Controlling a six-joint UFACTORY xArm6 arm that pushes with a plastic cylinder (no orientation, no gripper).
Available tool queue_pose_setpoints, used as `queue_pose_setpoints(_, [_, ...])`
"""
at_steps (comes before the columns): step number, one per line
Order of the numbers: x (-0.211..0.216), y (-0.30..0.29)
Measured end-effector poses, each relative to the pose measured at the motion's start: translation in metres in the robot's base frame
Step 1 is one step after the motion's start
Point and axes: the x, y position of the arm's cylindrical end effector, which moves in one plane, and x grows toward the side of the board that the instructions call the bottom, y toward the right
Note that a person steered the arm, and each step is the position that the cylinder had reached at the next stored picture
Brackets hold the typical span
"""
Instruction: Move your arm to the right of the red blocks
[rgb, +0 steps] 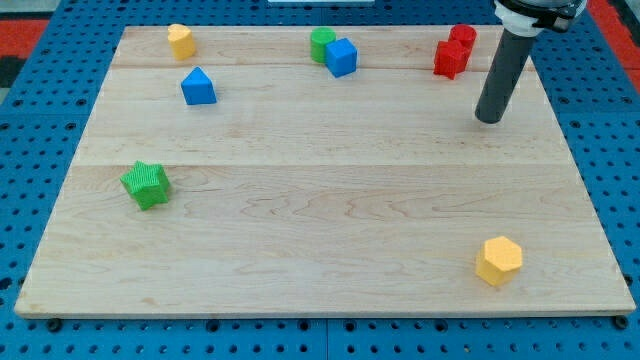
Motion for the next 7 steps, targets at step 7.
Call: queue_pose_setpoints(7, [-0.029, 0.008])
